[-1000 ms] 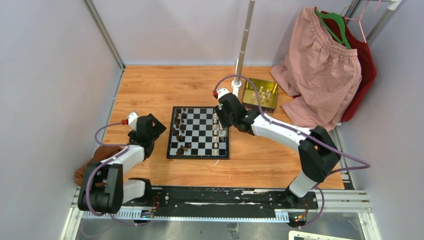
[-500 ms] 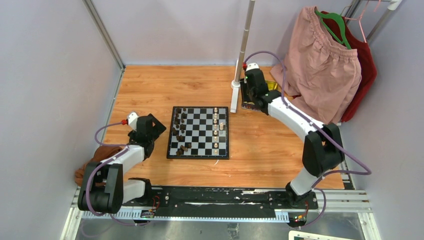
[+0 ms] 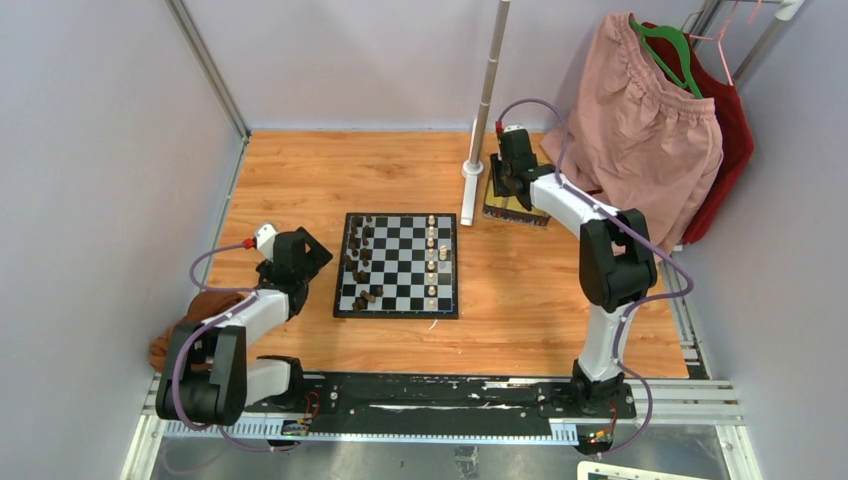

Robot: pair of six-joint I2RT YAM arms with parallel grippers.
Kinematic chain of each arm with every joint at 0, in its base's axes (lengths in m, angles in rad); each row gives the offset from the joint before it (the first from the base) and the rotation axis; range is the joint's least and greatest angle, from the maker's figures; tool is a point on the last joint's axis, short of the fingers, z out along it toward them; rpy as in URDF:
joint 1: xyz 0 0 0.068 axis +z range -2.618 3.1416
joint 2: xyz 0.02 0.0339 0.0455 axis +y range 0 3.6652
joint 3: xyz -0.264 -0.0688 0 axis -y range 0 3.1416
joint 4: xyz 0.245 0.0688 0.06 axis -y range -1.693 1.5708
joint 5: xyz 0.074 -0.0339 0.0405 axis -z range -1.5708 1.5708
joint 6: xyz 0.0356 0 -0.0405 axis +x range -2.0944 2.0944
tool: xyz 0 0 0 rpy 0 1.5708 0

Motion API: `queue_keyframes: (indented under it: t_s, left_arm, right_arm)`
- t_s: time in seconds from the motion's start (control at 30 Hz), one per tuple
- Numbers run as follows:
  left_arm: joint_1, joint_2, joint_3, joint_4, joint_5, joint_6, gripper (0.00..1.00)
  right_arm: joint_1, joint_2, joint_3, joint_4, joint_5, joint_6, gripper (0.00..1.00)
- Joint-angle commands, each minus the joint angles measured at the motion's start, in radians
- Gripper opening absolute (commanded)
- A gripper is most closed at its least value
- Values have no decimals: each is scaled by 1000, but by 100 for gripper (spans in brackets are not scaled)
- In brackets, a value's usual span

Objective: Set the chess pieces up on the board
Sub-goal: Pick up the chess piece from the storage box.

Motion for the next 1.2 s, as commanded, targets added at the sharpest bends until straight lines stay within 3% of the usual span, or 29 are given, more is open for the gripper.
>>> queue_keyframes:
  t_s: [0.0, 0.27, 1.17]
  left_arm:
    - [-7, 16, 17, 13, 6, 14, 100]
    - [-9, 23, 22, 14, 8, 15, 100]
    - [-11, 23, 22, 14, 6, 18, 100]
  right_arm:
    - [-31, 34, 59, 1, -21, -18, 39]
    - [-44, 86, 94, -4, -40, -32, 43]
    - [-74, 161, 138, -5, -85, -23, 41]
